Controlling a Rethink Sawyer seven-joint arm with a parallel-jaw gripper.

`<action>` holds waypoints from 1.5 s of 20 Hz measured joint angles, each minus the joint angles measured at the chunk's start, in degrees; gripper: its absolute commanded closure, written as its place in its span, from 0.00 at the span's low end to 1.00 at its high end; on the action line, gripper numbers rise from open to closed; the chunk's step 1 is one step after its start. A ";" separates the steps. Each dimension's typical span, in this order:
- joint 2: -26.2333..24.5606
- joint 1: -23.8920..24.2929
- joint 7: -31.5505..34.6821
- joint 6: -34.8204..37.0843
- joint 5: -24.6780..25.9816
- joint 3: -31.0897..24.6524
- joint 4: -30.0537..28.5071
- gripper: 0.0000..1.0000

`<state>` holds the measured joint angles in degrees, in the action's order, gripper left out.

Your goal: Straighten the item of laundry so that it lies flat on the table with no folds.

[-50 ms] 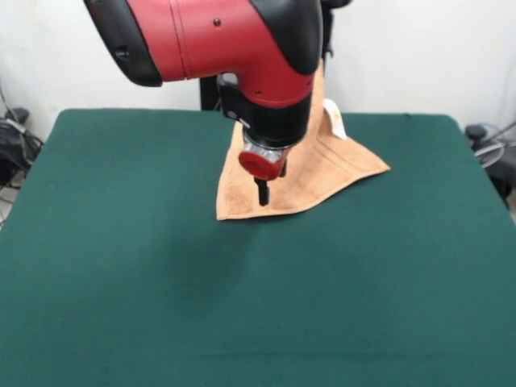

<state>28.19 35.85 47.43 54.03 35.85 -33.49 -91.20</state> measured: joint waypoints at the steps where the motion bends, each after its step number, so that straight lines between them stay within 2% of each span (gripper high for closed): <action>1: 0.00 -0.07 0.00 0.00 -0.01 0.00 0.22 0.00; 18: -0.99 -0.19 0.00 0.01 0.01 0.02 6.16 0.00; 30: -6.60 -4.27 0.00 2.66 0.02 0.39 13.23 0.00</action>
<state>21.60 31.58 47.43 56.69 35.87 -33.10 -77.97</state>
